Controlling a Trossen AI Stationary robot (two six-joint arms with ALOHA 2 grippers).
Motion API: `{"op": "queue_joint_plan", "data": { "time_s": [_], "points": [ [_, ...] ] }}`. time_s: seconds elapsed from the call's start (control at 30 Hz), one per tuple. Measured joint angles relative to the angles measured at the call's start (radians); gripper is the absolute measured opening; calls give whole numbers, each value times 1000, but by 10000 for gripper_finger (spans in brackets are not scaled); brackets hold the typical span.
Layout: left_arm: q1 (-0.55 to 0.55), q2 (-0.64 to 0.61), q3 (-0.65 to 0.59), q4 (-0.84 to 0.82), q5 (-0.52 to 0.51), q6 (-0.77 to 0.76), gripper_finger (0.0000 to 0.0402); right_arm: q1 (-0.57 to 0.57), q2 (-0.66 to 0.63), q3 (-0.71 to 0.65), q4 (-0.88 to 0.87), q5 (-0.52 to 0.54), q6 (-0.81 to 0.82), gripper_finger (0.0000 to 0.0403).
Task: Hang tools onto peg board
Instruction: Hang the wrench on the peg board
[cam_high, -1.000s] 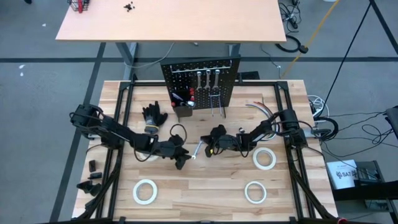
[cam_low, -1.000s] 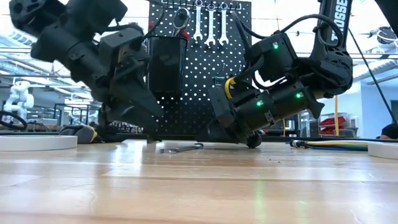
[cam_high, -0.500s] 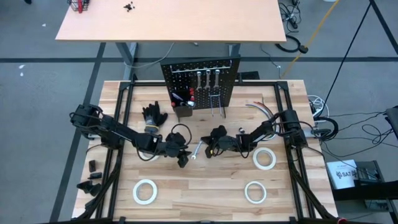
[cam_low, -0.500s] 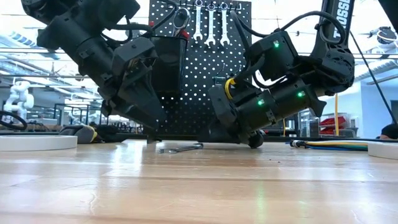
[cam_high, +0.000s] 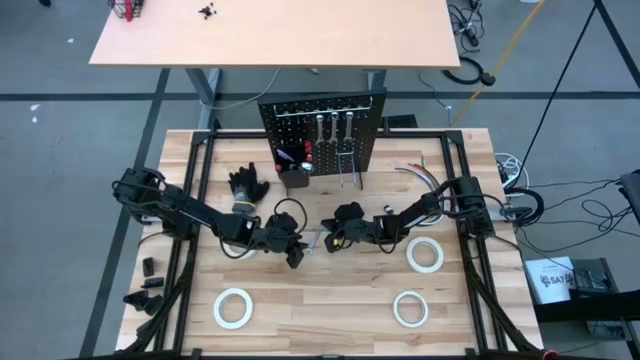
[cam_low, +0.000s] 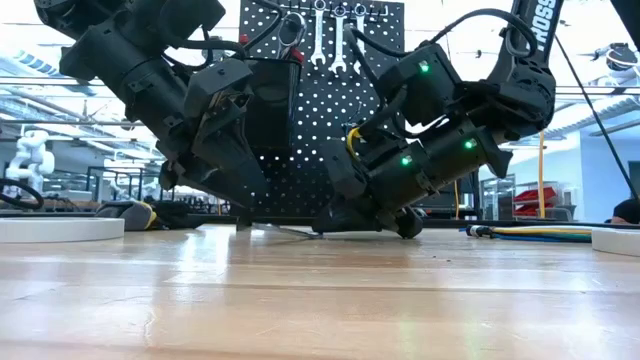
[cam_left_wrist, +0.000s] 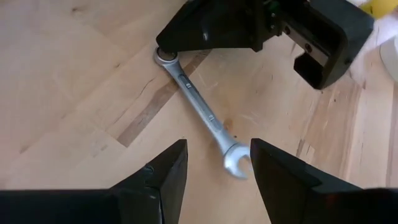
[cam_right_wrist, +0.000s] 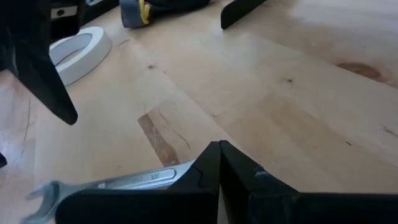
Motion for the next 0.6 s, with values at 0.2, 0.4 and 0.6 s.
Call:
{"op": "queue_joint_plan", "data": {
  "time_s": [0.2,0.4,0.6],
  "points": [
    [8,1,0,-20,5,-154,178,0,0,24,-45,-4,29,0],
    [29,1,0,-68,8,-224,178,0,-1,25,-48,-9,33,0],
    [31,3,20,-51,8,-168,178,0,-1,25,-48,-10,34,0]
  ]
}}
